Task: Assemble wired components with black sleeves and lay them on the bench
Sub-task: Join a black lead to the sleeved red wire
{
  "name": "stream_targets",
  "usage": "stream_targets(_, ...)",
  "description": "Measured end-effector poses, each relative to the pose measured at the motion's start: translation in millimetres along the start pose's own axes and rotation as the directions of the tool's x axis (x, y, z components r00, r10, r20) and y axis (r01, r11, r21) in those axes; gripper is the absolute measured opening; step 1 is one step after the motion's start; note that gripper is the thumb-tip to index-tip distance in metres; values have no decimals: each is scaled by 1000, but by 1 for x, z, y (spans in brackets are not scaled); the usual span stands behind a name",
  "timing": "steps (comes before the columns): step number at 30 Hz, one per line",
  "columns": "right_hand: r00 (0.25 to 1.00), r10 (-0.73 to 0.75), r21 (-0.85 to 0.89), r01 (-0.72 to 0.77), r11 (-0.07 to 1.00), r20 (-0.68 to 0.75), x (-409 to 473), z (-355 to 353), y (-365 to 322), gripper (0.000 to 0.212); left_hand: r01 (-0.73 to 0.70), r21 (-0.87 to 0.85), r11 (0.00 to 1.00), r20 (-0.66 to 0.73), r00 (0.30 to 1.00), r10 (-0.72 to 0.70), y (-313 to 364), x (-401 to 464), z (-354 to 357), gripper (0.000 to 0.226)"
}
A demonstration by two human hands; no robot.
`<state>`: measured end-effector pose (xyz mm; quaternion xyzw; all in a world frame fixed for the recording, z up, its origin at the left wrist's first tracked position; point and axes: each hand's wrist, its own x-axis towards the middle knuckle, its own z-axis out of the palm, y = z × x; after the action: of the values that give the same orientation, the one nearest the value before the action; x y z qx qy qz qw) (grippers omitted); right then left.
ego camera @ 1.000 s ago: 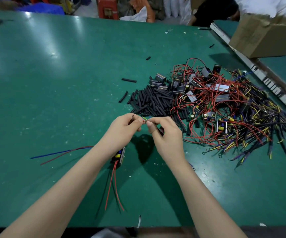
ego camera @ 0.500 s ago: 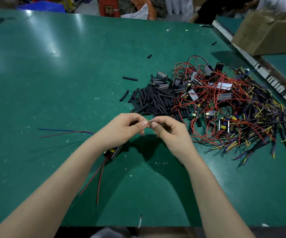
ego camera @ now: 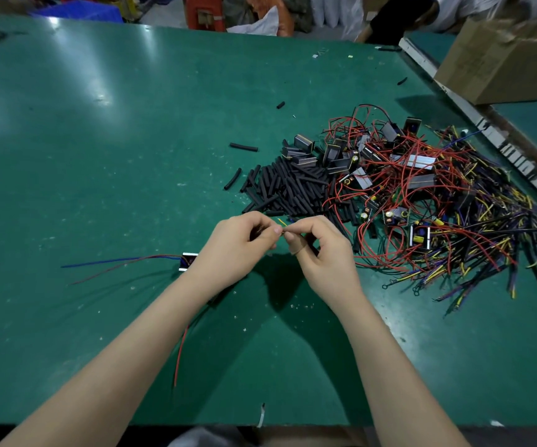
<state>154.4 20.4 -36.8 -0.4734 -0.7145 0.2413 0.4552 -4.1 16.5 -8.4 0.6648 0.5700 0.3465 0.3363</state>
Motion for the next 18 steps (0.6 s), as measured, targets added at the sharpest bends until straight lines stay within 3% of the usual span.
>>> stream_targets(11, 998, -27, 60, 24, 998, 57, -1, -3, -3, 10, -65, -63, 996, 80, 994, 70, -5, -1, -9, 17)
stream_targets(18, 990, -94, 11, 93, 996, 103, -1, -5, -1, 10, -266, 225, 938, 7, 963, 271, -4, -4, -11, 11)
